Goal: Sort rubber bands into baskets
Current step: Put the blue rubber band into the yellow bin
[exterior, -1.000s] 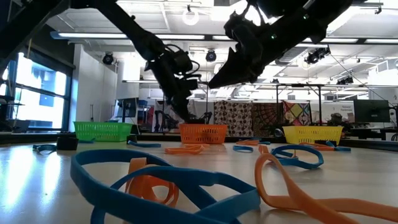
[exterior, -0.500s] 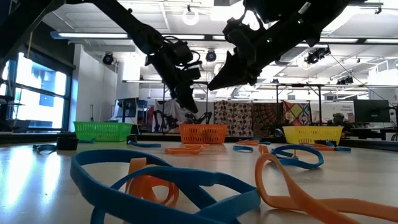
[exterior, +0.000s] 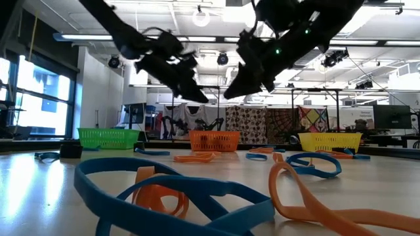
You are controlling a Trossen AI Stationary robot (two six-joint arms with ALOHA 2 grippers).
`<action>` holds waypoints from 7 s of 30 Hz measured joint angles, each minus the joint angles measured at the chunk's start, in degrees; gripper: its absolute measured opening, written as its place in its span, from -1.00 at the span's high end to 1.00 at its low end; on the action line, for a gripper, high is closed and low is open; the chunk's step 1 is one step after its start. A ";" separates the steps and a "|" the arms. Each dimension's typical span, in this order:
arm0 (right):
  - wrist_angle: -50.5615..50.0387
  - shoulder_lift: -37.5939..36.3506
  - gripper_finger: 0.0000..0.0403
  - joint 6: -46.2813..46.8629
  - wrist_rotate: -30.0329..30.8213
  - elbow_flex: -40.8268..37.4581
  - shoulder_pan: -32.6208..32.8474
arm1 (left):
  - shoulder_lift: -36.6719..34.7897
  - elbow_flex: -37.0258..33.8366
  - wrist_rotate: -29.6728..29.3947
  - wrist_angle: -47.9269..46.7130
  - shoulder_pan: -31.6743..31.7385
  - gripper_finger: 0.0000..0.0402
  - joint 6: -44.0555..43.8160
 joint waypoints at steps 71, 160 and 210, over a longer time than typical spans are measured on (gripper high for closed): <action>-12.94 9.45 0.97 10.13 -10.25 -0.11 -36.07 | -26.22 -34.98 1.75 28.37 -14.18 0.70 -11.32; -46.20 -16.61 0.34 25.65 5.79 -2.03 -12.27 | -26.20 -34.92 1.97 27.08 -14.24 0.70 -12.28; -62.33 -16.45 0.94 48.45 2.70 -10.41 2.99 | -26.20 -34.94 1.95 27.14 -14.25 0.70 -12.81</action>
